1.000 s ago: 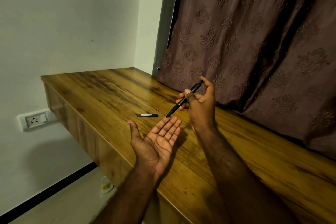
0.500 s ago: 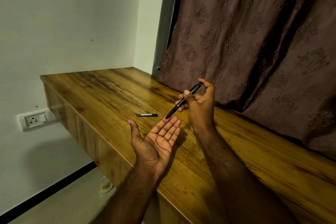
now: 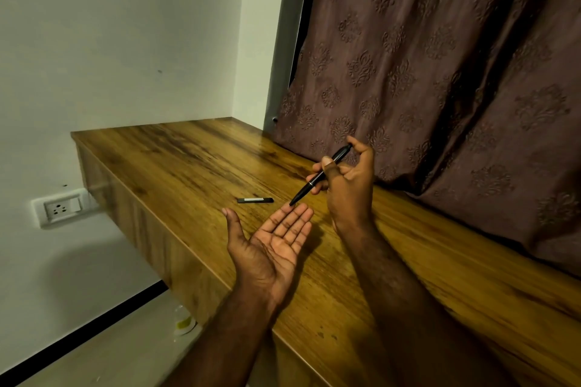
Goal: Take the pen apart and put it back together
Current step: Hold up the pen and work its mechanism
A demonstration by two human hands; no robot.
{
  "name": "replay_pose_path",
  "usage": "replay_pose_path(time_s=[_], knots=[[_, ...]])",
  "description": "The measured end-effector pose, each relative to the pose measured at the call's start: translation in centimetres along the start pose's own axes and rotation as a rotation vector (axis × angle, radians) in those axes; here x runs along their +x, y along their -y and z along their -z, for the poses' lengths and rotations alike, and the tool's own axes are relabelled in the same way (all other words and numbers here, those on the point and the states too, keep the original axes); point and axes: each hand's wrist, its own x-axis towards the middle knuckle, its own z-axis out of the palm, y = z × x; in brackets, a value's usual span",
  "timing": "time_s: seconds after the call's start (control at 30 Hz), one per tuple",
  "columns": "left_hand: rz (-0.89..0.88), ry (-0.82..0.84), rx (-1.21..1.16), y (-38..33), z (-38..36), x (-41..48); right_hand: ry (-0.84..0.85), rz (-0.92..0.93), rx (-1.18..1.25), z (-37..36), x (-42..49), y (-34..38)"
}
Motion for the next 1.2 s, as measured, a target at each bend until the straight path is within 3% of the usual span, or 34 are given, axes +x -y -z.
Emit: replay_pose_path(time_s=[0.4,1.2], knots=[[-0.006,0.035,0.041,0.0,0.1,0.0,-0.073,-0.068,0.123,0.8,0.5,-0.8],[-0.076,-0.028,0.107,0.1,0.1,0.3,-0.109,0.017,0.031,0.9,0.4,-0.9]])
